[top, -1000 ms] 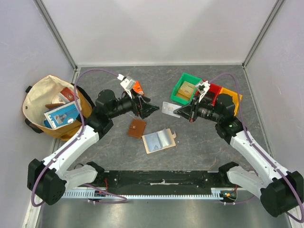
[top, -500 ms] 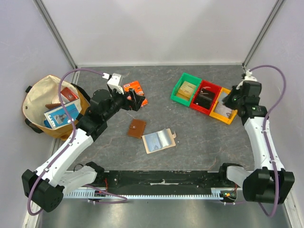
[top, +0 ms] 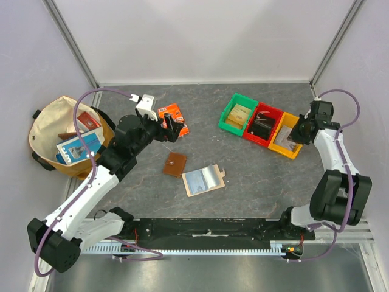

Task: Take the credit cards out of the card holder
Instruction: Place the credit card in the storage box.

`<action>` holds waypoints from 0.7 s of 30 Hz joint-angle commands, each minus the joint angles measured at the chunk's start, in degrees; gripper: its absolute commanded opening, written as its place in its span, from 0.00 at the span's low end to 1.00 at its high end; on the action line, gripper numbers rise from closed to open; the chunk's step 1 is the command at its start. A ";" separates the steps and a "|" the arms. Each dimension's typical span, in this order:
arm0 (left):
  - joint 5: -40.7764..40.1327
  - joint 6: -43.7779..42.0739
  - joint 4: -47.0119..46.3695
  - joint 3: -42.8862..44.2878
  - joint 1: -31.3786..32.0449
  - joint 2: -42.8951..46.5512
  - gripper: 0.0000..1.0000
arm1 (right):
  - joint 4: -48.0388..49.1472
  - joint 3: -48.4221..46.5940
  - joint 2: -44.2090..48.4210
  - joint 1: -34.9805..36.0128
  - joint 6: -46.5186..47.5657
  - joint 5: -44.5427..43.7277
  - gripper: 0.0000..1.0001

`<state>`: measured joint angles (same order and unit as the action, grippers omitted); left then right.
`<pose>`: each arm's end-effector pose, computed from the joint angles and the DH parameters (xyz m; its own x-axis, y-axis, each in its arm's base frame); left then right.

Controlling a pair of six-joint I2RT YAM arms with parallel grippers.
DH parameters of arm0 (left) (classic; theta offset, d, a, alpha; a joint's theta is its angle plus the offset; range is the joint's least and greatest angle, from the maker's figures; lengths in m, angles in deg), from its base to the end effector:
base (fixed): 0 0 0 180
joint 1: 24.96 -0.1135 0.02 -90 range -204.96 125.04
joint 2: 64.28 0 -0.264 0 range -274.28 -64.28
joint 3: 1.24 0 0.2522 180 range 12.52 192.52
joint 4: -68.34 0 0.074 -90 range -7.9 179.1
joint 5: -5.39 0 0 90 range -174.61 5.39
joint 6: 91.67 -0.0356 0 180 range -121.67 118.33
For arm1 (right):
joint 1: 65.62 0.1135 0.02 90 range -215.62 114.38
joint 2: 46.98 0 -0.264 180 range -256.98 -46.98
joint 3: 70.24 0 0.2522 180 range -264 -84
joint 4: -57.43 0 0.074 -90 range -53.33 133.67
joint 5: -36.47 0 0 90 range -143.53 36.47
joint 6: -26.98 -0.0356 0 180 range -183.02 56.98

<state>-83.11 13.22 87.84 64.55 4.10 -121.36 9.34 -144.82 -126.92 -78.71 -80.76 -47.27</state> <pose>0.2036 -0.1142 0.3528 -0.2887 -0.1334 -0.9481 0.4489 0.8558 -0.2572 0.2835 -0.0619 0.2620 -0.6959 0.4728 -0.5405 0.3926 0.8807 0.2649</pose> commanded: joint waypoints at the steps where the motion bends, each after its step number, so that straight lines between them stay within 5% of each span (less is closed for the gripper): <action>1: -1.23 -2.76 -0.55 2.11 -0.14 1.80 0.92 | 1.63 -5.88 -4.42 -1.33 0.86 8.75 0.00; 7: -1.23 -2.94 -0.46 2.20 -0.14 1.97 0.92 | -0.12 -9.93 -11.54 -2.83 2.44 15.79 0.00; 17: -1.06 -2.86 -0.29 2.29 -0.14 1.71 0.92 | -4.60 -13.18 -17.44 -3.18 5.26 14.75 0.01; 21: -0.53 -2.85 -0.29 2.37 -0.14 1.62 0.91 | -5.58 -13.89 -17.53 -3.18 5.43 10.71 0.18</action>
<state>-83.11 12.35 88.10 64.55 4.10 -120.69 5.78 -155.44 -144.56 -81.57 -76.63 -33.98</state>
